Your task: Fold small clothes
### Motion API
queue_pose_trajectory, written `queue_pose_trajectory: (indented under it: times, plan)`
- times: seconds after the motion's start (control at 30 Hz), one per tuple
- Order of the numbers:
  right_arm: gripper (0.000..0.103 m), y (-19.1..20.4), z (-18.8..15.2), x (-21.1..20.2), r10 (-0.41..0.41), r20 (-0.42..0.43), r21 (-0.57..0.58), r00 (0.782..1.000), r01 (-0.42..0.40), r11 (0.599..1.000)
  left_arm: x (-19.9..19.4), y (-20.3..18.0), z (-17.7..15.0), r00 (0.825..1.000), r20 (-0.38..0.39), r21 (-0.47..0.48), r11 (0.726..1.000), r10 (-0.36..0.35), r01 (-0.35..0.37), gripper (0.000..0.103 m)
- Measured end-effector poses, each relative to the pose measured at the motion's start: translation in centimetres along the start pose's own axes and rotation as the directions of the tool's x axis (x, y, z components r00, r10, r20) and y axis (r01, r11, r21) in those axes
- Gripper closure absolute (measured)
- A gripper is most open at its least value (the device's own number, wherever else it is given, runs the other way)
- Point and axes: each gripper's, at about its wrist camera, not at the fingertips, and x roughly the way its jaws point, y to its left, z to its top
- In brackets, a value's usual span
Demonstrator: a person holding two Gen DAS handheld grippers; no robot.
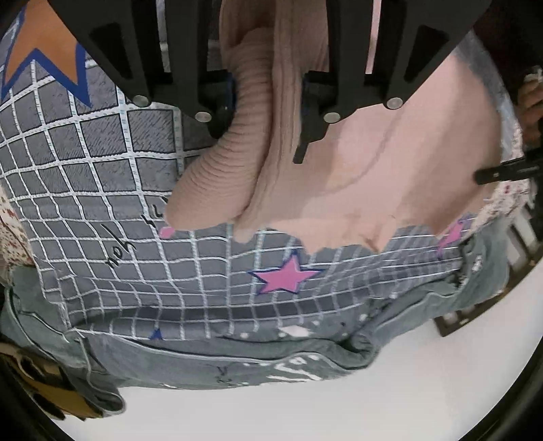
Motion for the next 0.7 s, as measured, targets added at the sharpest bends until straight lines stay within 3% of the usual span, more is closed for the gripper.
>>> queue_pose_trajectory:
  times: [0.1,0.17,0.23,0.33,0.5,0.63,0.7]
  plan:
    - [0.062,-0.3,-0.3,1.2,-0.042,-0.023,0.004,0.999,0.042,0.999,1.0,0.1,-0.1,1.0,0.009,0.008,1.0,0.004,-0.004,0.07]
    - [0.054,-0.1,-0.1,0.6,-0.086,-0.007,-0.02,0.996,0.086,0.996,1.5,-0.1,-0.3,1.0,0.022,0.031,0.999,0.011,-0.012,0.061]
    - [0.053,0.0,0.3,-0.7,-0.142,0.018,-0.025,0.99,0.143,0.989,2.0,-0.2,-0.3,0.999,0.03,0.051,0.998,0.019,-0.021,0.051]
    - [0.053,0.5,0.9,-3.5,-0.17,0.081,0.02,0.982,0.169,0.985,2.6,0.1,-0.3,0.999,0.046,0.037,0.999,0.018,-0.02,0.046]
    - [0.053,5.2,0.5,-6.0,-0.089,0.135,-0.011,0.987,0.091,0.996,3.1,0.8,-0.3,0.998,0.06,0.008,1.0,-0.02,0.019,0.048]
    - [0.053,10.9,-1.4,-4.6,0.005,0.115,-0.097,0.993,0.006,0.995,2.7,1.1,-0.6,0.996,0.076,0.011,0.999,-0.047,0.046,0.058]
    - [0.053,13.4,-2.9,-3.0,0.006,0.089,-0.133,0.996,0.006,0.991,2.3,1.3,-0.8,0.994,0.089,0.018,0.998,-0.067,0.065,0.064]
